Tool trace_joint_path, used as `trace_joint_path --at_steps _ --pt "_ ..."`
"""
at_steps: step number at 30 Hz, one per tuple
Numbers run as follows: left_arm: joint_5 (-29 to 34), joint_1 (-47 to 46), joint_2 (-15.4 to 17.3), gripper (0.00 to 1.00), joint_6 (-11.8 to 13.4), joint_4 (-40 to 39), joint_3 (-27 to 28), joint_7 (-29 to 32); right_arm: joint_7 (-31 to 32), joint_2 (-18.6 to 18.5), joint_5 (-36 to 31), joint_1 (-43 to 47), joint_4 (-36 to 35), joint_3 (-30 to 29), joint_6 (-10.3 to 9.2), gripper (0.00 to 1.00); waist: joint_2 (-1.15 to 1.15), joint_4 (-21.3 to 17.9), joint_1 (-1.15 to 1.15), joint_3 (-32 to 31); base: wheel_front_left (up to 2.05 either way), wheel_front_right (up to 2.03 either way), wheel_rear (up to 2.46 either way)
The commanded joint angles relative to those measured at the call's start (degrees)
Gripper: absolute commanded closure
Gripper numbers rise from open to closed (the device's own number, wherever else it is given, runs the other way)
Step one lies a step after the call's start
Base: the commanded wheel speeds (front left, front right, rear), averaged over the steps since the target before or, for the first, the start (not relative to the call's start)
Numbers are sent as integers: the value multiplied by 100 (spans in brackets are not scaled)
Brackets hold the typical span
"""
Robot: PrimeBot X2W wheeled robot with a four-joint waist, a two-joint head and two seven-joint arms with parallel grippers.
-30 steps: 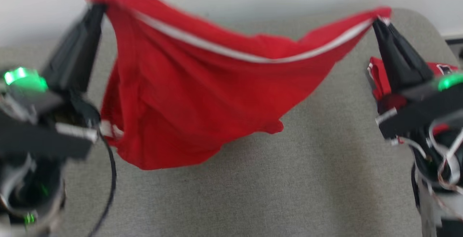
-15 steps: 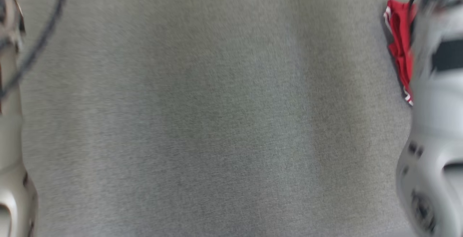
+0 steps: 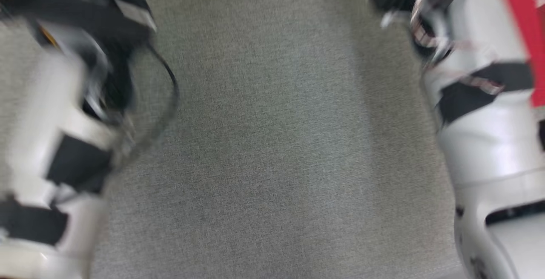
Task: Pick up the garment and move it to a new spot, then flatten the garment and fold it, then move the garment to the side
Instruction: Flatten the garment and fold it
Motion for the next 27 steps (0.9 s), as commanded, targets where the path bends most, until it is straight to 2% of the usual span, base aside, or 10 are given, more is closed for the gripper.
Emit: trace_joint_path --at_steps 1,7,13,17,21,23,27 --pt "-89 294 44 100 -38 42 -146 -82 139 -56 187 259 -34 175 -16 100 -2 -4 -2 -200 0 0 0" --pt "-712 1424 140 100 -32 5 -711 -237 806 -507 994 1384 -695 820 -16 100 -2 12 -2 -870 0 0 0" --pt "-1530 2537 297 100 -25 -119 -976 -56 1731 -1304 1645 2738 -1948 1089 -16 100 -2 62 -2 -1695 0 0 0" --pt "-1964 3208 447 100 -24 -215 -1030 182 2261 -1729 1800 3692 -2834 897 -16 100 -2 78 -2 -2140 0 0 0" --pt "-2212 3910 592 100 -24 -418 -1104 360 2850 -1910 2010 4646 -3705 611 -16 100 -2 101 -2 -2524 0 0 0" --pt "-2192 4278 697 100 38 -590 -1178 378 3230 -2005 2106 5209 -4191 452 -16 100 -2 112 -2 -2692 0 0 0" --pt "-2011 4937 967 100 386 -1077 -1370 397 3916 -2120 2218 6228 -5030 84 -16 100 -2 173 -2 -2884 0 0 0"
